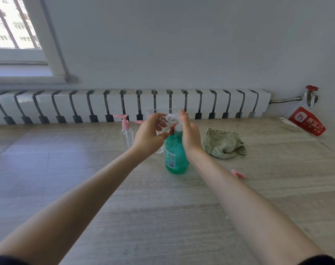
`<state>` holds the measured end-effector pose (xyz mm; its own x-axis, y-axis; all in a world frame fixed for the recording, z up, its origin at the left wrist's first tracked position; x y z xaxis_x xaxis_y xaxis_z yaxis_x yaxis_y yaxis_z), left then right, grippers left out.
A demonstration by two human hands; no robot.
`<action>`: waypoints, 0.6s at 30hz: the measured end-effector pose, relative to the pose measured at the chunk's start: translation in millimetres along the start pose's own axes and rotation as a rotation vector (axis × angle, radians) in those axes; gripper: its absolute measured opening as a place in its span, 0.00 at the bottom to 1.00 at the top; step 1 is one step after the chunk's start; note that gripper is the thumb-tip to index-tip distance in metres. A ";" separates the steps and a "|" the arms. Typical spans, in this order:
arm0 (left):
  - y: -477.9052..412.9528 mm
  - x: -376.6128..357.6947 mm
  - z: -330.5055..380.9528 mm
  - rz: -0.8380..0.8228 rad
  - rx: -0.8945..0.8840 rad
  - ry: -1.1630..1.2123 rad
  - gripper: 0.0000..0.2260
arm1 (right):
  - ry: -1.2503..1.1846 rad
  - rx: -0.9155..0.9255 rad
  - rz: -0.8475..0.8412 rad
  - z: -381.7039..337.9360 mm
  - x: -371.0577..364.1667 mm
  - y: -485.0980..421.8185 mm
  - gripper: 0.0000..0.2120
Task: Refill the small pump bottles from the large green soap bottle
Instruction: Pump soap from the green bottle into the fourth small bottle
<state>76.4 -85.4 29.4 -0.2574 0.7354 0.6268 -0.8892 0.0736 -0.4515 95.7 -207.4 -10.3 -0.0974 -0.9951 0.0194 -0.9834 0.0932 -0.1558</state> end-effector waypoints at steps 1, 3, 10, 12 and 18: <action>-0.8 -0.2 -0.6 0.000 0.000 -0.005 0.20 | 0.005 0.002 0.004 0.1 0.3 -0.3 0.36; -1.8 -0.6 -2.4 -0.001 0.003 -0.011 0.20 | 0.016 0.003 0.011 1.1 0.5 -1.3 0.40; 0.6 -4.8 -6.3 -0.011 0.014 0.006 0.21 | 0.060 0.023 0.034 0.2 0.8 -1.0 0.40; 1.3 -5.5 -6.1 -0.006 0.011 0.016 0.21 | 0.047 0.027 0.035 0.7 1.0 -1.6 0.40; 3.7 -7.4 -6.6 -0.008 0.008 0.024 0.20 | 0.028 0.043 0.067 2.1 3.7 -2.7 0.30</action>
<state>77.5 -86.1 18.9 -0.2407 0.7509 0.6149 -0.8945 0.0742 -0.4408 98.3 -211.4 -11.9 -0.1676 -0.9852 0.0355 -0.9672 0.1573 -0.1994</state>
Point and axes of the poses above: each hand's wrist, its own y-axis away from the middle knuckle, its own x-axis out of the back of the hand, z = x × y, the point moved 10 cm from there along -y, towards the middle knuckle, and after that the axes turned 5 degrees about -y, right-handed, at the moved point
